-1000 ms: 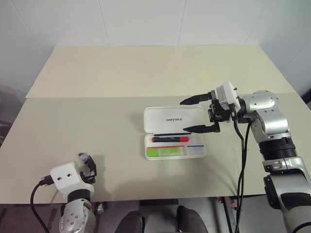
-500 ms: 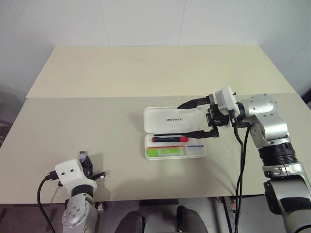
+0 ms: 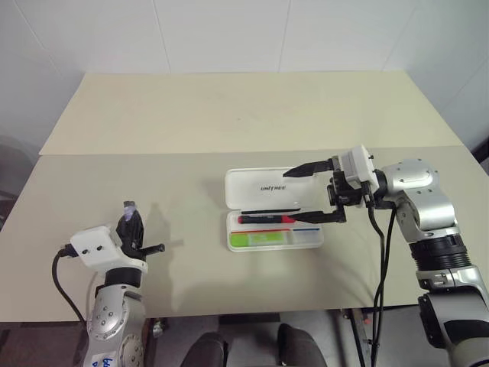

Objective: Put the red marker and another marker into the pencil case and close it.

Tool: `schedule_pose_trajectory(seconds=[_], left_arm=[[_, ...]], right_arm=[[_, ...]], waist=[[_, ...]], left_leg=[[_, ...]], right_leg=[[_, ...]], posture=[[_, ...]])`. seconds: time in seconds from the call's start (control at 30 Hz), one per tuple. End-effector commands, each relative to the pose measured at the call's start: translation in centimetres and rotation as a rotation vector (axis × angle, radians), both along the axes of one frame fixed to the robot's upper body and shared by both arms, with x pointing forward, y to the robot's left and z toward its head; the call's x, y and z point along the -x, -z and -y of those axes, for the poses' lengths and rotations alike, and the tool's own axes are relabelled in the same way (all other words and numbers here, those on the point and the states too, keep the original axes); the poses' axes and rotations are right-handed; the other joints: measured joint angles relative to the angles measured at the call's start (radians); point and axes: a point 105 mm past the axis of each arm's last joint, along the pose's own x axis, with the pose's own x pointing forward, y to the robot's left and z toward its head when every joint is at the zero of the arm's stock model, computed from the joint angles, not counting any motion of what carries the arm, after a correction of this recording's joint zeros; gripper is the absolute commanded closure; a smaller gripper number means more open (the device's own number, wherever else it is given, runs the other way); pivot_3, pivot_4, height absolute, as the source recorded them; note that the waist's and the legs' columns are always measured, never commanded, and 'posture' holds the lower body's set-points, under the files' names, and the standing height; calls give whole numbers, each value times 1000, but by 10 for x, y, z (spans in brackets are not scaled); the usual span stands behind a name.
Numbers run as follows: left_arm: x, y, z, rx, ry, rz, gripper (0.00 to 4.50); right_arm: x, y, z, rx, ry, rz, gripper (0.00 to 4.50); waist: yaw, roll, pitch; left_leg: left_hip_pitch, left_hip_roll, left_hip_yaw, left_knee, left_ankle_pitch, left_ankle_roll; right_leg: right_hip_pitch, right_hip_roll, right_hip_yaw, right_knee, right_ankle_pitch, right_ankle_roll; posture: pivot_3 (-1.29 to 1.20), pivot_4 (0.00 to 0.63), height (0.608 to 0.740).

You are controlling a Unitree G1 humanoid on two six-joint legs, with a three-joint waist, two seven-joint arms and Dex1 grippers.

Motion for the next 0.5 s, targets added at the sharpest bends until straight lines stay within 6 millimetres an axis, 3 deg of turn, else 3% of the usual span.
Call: schedule_pose_trajectory(seconds=[0.03,0.3,0.5], left_arm=[[5,-29,9,-27,154,132,4128],[6,-41,31,-252,639,148,4128],[-12,-47,49,-362,921,126,4128]], right_arm=[[-3,-9,14,-28,76,57,0],[-7,-8,42,-29,228,84,0],[2,-6,68,1,322,85,0]], waist=[[1,0,0],[-2,2,1],[3,2,1]], left_leg=[[0,0,0,0,0,0],[1,0,1,0,0,0],[1,0,0,1,0,0]], right_leg=[[0,0,0,0,0,0],[1,0,-1,0,0,0],[1,1,-2,1,1,-2]], posture=[[0,150,740],[0,150,740],[0,150,740]])
